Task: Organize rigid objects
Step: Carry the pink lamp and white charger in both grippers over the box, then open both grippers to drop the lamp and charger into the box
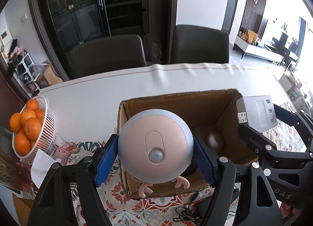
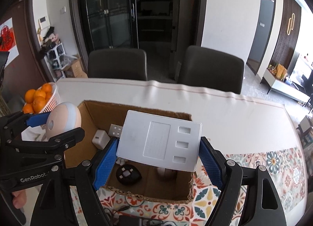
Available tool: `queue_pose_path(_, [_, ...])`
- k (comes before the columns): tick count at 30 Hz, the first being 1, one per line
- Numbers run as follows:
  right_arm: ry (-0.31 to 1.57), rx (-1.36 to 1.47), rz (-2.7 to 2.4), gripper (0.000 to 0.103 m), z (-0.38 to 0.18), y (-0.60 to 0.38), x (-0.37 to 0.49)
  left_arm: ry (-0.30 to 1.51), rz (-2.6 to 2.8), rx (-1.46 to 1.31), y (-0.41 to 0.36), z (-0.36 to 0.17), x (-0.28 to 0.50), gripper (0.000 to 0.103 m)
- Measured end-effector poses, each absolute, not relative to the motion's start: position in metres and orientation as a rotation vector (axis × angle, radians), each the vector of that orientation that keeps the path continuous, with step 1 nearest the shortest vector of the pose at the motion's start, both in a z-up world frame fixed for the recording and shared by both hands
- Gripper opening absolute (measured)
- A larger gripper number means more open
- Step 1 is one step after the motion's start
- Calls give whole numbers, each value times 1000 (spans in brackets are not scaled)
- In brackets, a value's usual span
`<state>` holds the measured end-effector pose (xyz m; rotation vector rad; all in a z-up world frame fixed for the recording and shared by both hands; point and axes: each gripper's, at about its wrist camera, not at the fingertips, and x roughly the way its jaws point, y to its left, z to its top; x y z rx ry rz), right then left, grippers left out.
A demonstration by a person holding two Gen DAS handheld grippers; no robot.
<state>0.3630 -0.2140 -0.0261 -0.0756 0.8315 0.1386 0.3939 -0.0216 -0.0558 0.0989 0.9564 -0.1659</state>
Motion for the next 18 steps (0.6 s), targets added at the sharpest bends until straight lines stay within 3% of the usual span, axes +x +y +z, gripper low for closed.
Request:
queue_pose_path(13, [884, -100, 129, 80, -44, -214, 365, 996, -169, 105, -23, -72, 396, 75])
queue_pose_path(18, [880, -104, 136, 80, -43, -211, 364, 935, -95, 140, -13, -60, 387, 87])
